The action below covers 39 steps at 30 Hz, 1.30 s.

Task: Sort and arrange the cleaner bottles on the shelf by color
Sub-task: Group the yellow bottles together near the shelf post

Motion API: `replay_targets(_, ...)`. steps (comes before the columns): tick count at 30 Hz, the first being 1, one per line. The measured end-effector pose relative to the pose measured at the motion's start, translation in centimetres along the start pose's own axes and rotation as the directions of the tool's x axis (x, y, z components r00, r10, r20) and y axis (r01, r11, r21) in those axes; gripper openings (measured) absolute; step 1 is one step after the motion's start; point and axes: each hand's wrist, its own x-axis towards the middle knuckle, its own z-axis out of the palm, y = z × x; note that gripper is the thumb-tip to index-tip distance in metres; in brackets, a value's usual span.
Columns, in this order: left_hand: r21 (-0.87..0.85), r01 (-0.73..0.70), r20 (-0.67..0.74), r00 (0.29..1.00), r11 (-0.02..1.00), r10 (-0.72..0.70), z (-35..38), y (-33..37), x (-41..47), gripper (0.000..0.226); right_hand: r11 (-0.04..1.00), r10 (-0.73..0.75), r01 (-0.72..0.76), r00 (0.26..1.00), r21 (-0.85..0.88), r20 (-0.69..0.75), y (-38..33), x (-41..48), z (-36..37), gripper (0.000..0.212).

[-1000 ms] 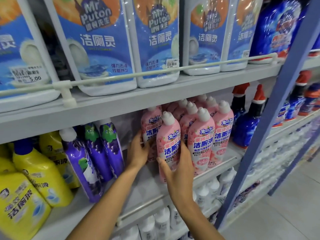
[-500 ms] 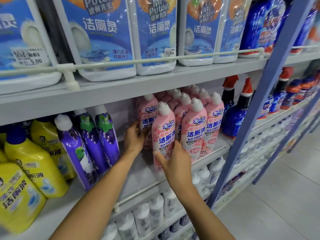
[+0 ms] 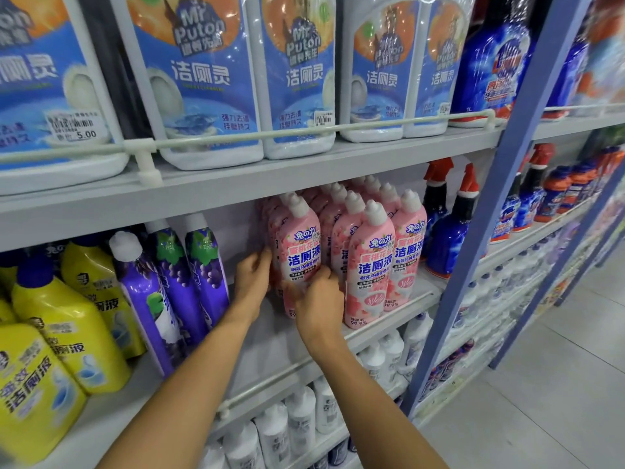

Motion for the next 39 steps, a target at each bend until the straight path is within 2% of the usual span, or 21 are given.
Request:
replay_targets(3,-0.009,0.007,-0.026,1.0,1.0,-0.007,0.0,-0.8,0.2,0.079,0.999,-0.021,0.021,1.0,-0.025,-0.01,-0.3,0.6,0.2,0.062)
replay_targets(5,0.02,-0.028,-0.039,0.999,0.999,0.029,0.2,-0.3,-0.6,0.07,0.999,-0.025,0.024,1.0,-0.027,-0.011,-0.4,1.0,0.2,0.063)
replay_targets(7,0.047,-0.057,-0.037,0.998,0.997,0.059,0.7,0.9,-1.9,0.047,0.999,-0.026,0.025,1.0,-0.032,-0.017,-0.4,1.1,0.1,0.063)
replay_targets(9,0.07,-0.075,-0.053,0.995,0.995,0.079,1.1,1.3,-2.5,0.038,0.999,-0.023,0.022,1.0,-0.04,-0.013,-0.5,1.1,0.0,0.064)
replay_targets(13,0.079,-0.08,-0.058,0.995,0.994,0.085,2.2,1.5,-3.3,0.045,0.999,-0.017,0.017,1.0,-0.051,-0.01,-0.8,1.0,-0.7,0.066)
replay_targets(17,0.11,-0.049,-0.052,0.997,0.993,0.055,3.1,1.8,-4.1,0.04,0.997,-0.02,0.018,1.0,-0.07,-0.018,-0.7,0.9,-0.8,0.068)
replay_targets(22,0.098,-0.053,-0.065,0.996,0.994,0.06,3.5,1.4,-3.9,0.045,0.996,-0.024,0.021,0.999,-0.091,-0.033,-0.7,1.0,-0.6,0.068)
replay_targets(26,0.117,-0.03,-0.047,0.998,0.993,0.035,3.5,1.6,-4.1,0.055,0.995,-0.055,0.053,0.998,-0.08,-0.022,0.0,1.0,-0.1,0.064)
replay_targets(31,0.216,0.021,-0.051,0.999,0.976,-0.01,3.0,2.4,-4.4,0.052,0.998,-0.054,0.054,0.999,0.013,-0.005,1.0,1.1,0.3,0.06)
replay_targets(36,0.155,0.056,-0.103,0.994,0.986,-0.041,0.3,2.5,-6.2,0.054,0.979,-0.105,0.094,0.993,0.181,0.049,1.9,1.8,0.0,0.066)
replay_targets(37,0.129,0.055,-0.104,0.994,0.99,-0.041,-0.6,2.6,-7.2,0.061,0.973,-0.112,0.093,0.99,0.212,0.081,2.0,1.9,-0.3,0.068)
replay_targets(39,0.131,0.069,-0.105,0.993,0.989,-0.055,-2.9,2.6,-9.4,0.088,0.958,-0.102,0.054,0.982,0.282,0.159,2.0,1.4,-1.1,0.06)
